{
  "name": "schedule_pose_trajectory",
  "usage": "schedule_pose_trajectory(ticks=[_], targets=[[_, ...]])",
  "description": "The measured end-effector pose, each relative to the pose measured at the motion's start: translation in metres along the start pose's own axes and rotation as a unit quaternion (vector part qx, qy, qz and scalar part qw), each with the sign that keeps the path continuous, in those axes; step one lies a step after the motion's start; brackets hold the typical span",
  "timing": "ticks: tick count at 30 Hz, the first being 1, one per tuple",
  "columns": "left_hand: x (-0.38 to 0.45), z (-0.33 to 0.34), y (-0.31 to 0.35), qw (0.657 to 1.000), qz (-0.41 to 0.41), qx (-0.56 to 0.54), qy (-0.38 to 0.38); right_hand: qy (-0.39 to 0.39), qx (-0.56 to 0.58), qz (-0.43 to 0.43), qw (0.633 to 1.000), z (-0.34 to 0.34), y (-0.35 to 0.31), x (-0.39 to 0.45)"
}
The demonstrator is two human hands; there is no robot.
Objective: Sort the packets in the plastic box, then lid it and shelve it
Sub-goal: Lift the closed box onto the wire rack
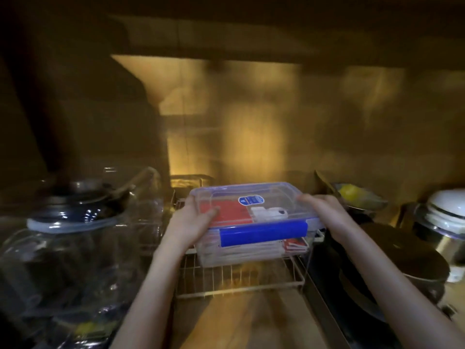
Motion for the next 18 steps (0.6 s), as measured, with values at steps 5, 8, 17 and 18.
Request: schedule_pose_trajectory(ticks=[5, 8, 17, 18], targets=[[0.025, 0.004, -0.023, 0.999, -0.027, -0.014, 0.038, -0.003, 0.018, 0.024, 1.000, 0.031, 0.022, 0.021], [0.033, 0.004, -0.031, 0.997, -0.024, -0.013, 0.067, -0.017, 0.043, 0.001, 0.999, 0.047, 0.027, 0.027], [0.056, 0.020, -0.042, 0.991, 0.014, 0.111, 0.077, -0.011, 0.099, 0.021, 0.995, 0.065, 0.033, 0.050], [0.055, 0.021, -0.035, 0.980, 0.042, 0.171, 0.092, -0.002, 0.107, 0.025, 0.994, 0.066, 0.035, 0.054]])
Point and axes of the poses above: each hand's wrist, its own x-axis towards the middle knuckle, its own z-axis out of the palm, y = z × x, the point moved 5 cm from there along x, towards the middle knuckle, and after that the axes turned 3 degrees about -x, right-handed, at the moved point
